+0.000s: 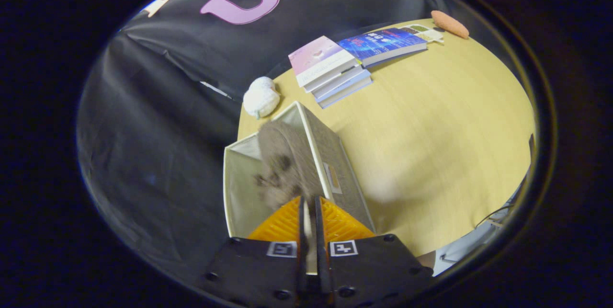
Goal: Open the storage box then place both shoes into the box .Put the left shoe in first, then the right shoe, with the right side of both shoes facing outward in a uniform manner.
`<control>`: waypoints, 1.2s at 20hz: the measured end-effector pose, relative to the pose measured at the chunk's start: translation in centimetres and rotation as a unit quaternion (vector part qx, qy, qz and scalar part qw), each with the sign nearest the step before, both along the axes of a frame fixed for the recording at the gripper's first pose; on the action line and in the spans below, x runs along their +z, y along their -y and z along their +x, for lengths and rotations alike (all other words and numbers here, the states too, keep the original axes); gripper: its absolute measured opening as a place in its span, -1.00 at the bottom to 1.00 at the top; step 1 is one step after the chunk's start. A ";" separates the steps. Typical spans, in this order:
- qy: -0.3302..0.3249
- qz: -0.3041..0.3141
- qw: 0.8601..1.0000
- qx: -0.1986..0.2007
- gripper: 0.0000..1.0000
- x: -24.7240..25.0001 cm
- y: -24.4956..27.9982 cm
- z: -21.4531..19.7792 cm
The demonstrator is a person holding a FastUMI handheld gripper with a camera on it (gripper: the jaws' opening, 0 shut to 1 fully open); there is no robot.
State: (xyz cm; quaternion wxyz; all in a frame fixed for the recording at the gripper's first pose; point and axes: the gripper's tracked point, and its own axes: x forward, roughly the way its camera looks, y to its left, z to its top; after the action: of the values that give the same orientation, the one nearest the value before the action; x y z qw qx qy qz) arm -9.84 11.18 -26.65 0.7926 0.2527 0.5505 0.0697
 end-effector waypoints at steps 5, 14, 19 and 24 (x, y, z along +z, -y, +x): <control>0.008 0.002 1.000 -0.012 -0.74 0.3 0.7 0.6; 0.053 -0.008 0.998 -0.043 -0.74 2.0 3.7 2.8; 0.150 -0.059 0.985 -0.053 -0.74 5.8 7.1 6.2; 0.282 -0.108 0.952 -0.059 -0.74 12.9 9.6 10.2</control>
State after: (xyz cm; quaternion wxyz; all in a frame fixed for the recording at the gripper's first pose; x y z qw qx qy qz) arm 0.36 1.56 -13.78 0.9407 0.1680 0.2932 0.0312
